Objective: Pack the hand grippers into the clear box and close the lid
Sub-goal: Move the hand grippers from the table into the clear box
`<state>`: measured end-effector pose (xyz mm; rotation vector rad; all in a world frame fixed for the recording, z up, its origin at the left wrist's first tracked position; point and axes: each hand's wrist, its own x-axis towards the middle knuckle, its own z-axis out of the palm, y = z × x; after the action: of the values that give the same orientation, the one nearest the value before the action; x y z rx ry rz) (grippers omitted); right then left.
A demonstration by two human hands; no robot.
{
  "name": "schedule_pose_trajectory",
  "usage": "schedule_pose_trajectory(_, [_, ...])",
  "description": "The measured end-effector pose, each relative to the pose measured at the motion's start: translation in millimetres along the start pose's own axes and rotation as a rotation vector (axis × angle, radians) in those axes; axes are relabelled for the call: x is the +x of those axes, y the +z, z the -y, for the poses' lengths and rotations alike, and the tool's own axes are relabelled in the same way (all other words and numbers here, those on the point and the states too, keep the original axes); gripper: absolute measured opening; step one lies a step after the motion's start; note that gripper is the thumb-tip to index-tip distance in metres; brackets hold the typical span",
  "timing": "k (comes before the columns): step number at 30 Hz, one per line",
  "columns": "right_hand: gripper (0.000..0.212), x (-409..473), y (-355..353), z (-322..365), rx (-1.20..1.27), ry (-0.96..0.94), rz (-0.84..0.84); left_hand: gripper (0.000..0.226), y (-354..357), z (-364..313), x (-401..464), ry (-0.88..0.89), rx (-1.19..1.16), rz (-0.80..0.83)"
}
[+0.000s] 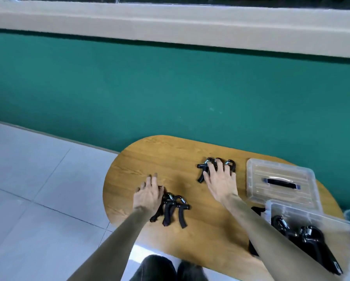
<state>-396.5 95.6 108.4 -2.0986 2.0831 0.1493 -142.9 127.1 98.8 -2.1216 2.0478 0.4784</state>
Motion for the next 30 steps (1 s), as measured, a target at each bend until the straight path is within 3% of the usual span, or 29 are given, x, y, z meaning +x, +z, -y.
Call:
schedule_pose_trajectory(14, [0.051, 94.5, 122.1, 10.9, 0.08, 0.031, 0.089, 0.07, 131.9, 58.5, 80.4, -0.013, 0.056, 0.164])
schedule_pose_trajectory(22, [0.058, 139.5, 197.7, 3.3, 0.063, 0.118, 0.061, 0.077, 207.7, 85.8, 90.8, -0.009, -0.176, 0.069])
schedule_pose_trajectory(30, [0.072, 145.7, 227.2, -3.8, 0.012, 0.17, 0.08, 0.075, 224.2, 88.5, 88.6, 0.007, -0.276, 0.007])
